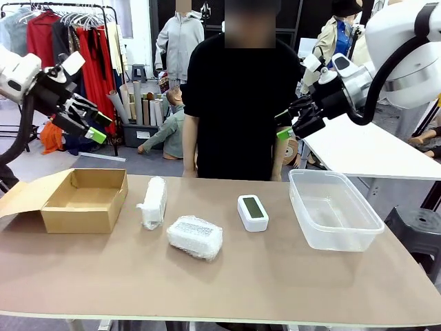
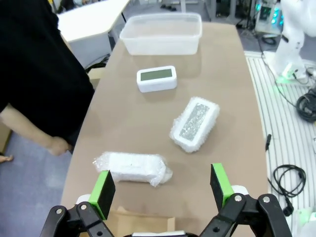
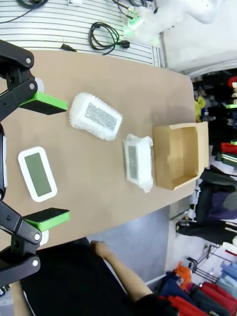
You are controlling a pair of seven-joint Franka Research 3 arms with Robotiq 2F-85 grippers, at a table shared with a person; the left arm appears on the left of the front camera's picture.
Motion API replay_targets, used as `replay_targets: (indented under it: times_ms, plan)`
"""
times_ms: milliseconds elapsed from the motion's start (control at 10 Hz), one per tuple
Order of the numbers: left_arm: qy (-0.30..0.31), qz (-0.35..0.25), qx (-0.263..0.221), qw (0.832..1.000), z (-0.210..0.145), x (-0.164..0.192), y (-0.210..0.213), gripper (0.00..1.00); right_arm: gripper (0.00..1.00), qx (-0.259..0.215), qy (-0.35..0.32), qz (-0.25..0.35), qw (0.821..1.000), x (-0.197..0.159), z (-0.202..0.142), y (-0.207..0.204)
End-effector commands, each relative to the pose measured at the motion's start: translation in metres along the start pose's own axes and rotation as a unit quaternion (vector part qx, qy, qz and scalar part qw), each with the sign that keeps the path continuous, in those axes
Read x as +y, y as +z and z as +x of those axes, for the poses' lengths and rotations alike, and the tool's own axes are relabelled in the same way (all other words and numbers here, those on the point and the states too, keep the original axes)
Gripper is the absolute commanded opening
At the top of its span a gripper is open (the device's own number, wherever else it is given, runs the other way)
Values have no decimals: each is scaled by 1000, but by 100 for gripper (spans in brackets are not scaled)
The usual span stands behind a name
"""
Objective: Separate and place wrapped and unwrapped clocks.
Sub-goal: Pick up the Digital clock indicated by the person.
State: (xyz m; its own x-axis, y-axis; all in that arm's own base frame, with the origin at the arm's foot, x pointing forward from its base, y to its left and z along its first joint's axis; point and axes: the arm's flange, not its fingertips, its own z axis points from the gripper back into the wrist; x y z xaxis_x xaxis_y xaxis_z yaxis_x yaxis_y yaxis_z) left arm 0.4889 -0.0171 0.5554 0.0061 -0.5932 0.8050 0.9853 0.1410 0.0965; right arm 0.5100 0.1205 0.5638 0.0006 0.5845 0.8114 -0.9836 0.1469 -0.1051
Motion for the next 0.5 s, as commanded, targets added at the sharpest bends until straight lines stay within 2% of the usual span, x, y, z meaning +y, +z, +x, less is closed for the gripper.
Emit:
replay_targets:
  times_ms: [0,100,400]
  plan:
    - [15,-2,-14,1000,4,7,4,100,100,-10,15,15,1000,-4,-1,5]
    - [-9,10,-10,1000,3,9,5,100,100,-9,4,22,1000,-7,-1,11]
    - [2,-4,-19,1000,-4,17,3,100,100,-5,-18,21,1000,-15,-7,26]
